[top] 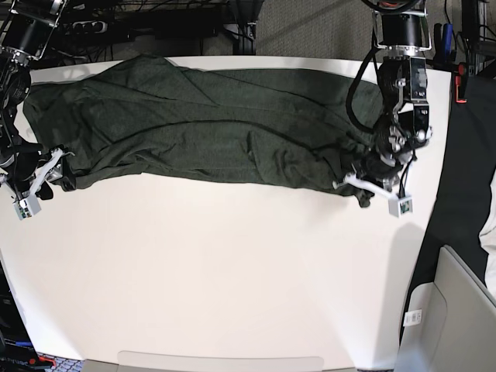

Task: Fold the T-shirt properly
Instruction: 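Grip both side edges of the shirt with both grippers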

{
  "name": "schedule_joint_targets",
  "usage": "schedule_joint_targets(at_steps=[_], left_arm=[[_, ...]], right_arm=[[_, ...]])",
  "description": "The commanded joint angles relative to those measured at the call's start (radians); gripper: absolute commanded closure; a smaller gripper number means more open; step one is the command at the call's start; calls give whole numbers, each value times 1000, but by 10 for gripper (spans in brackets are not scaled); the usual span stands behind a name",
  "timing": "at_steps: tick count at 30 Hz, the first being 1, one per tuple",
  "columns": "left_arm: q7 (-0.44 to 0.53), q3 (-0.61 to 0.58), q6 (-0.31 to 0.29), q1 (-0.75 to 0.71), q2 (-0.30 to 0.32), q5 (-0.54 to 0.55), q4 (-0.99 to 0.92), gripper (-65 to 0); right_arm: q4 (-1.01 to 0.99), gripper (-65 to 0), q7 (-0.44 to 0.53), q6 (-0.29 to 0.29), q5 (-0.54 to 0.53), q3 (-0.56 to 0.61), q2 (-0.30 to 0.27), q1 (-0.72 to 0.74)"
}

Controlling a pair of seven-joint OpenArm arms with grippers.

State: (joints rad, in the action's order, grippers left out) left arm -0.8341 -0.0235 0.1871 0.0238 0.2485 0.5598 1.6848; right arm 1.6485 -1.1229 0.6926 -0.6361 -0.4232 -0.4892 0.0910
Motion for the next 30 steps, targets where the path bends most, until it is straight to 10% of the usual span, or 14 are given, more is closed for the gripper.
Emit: schedule_joint_targets(at_steps=[1, 22, 30], left_arm=[[11, 18, -2, -3, 15, -1, 45, -1], [3, 58, -2, -157, 65, -1, 133, -2], [2, 56, -2, -163, 59, -1, 133, -50]], right_arm=[[19, -348, 24, 6, -18, -10, -21, 16], [15, -348, 22, 6, -11, -10, -29, 14], [12, -352, 28, 6, 177, -10, -3, 26]])
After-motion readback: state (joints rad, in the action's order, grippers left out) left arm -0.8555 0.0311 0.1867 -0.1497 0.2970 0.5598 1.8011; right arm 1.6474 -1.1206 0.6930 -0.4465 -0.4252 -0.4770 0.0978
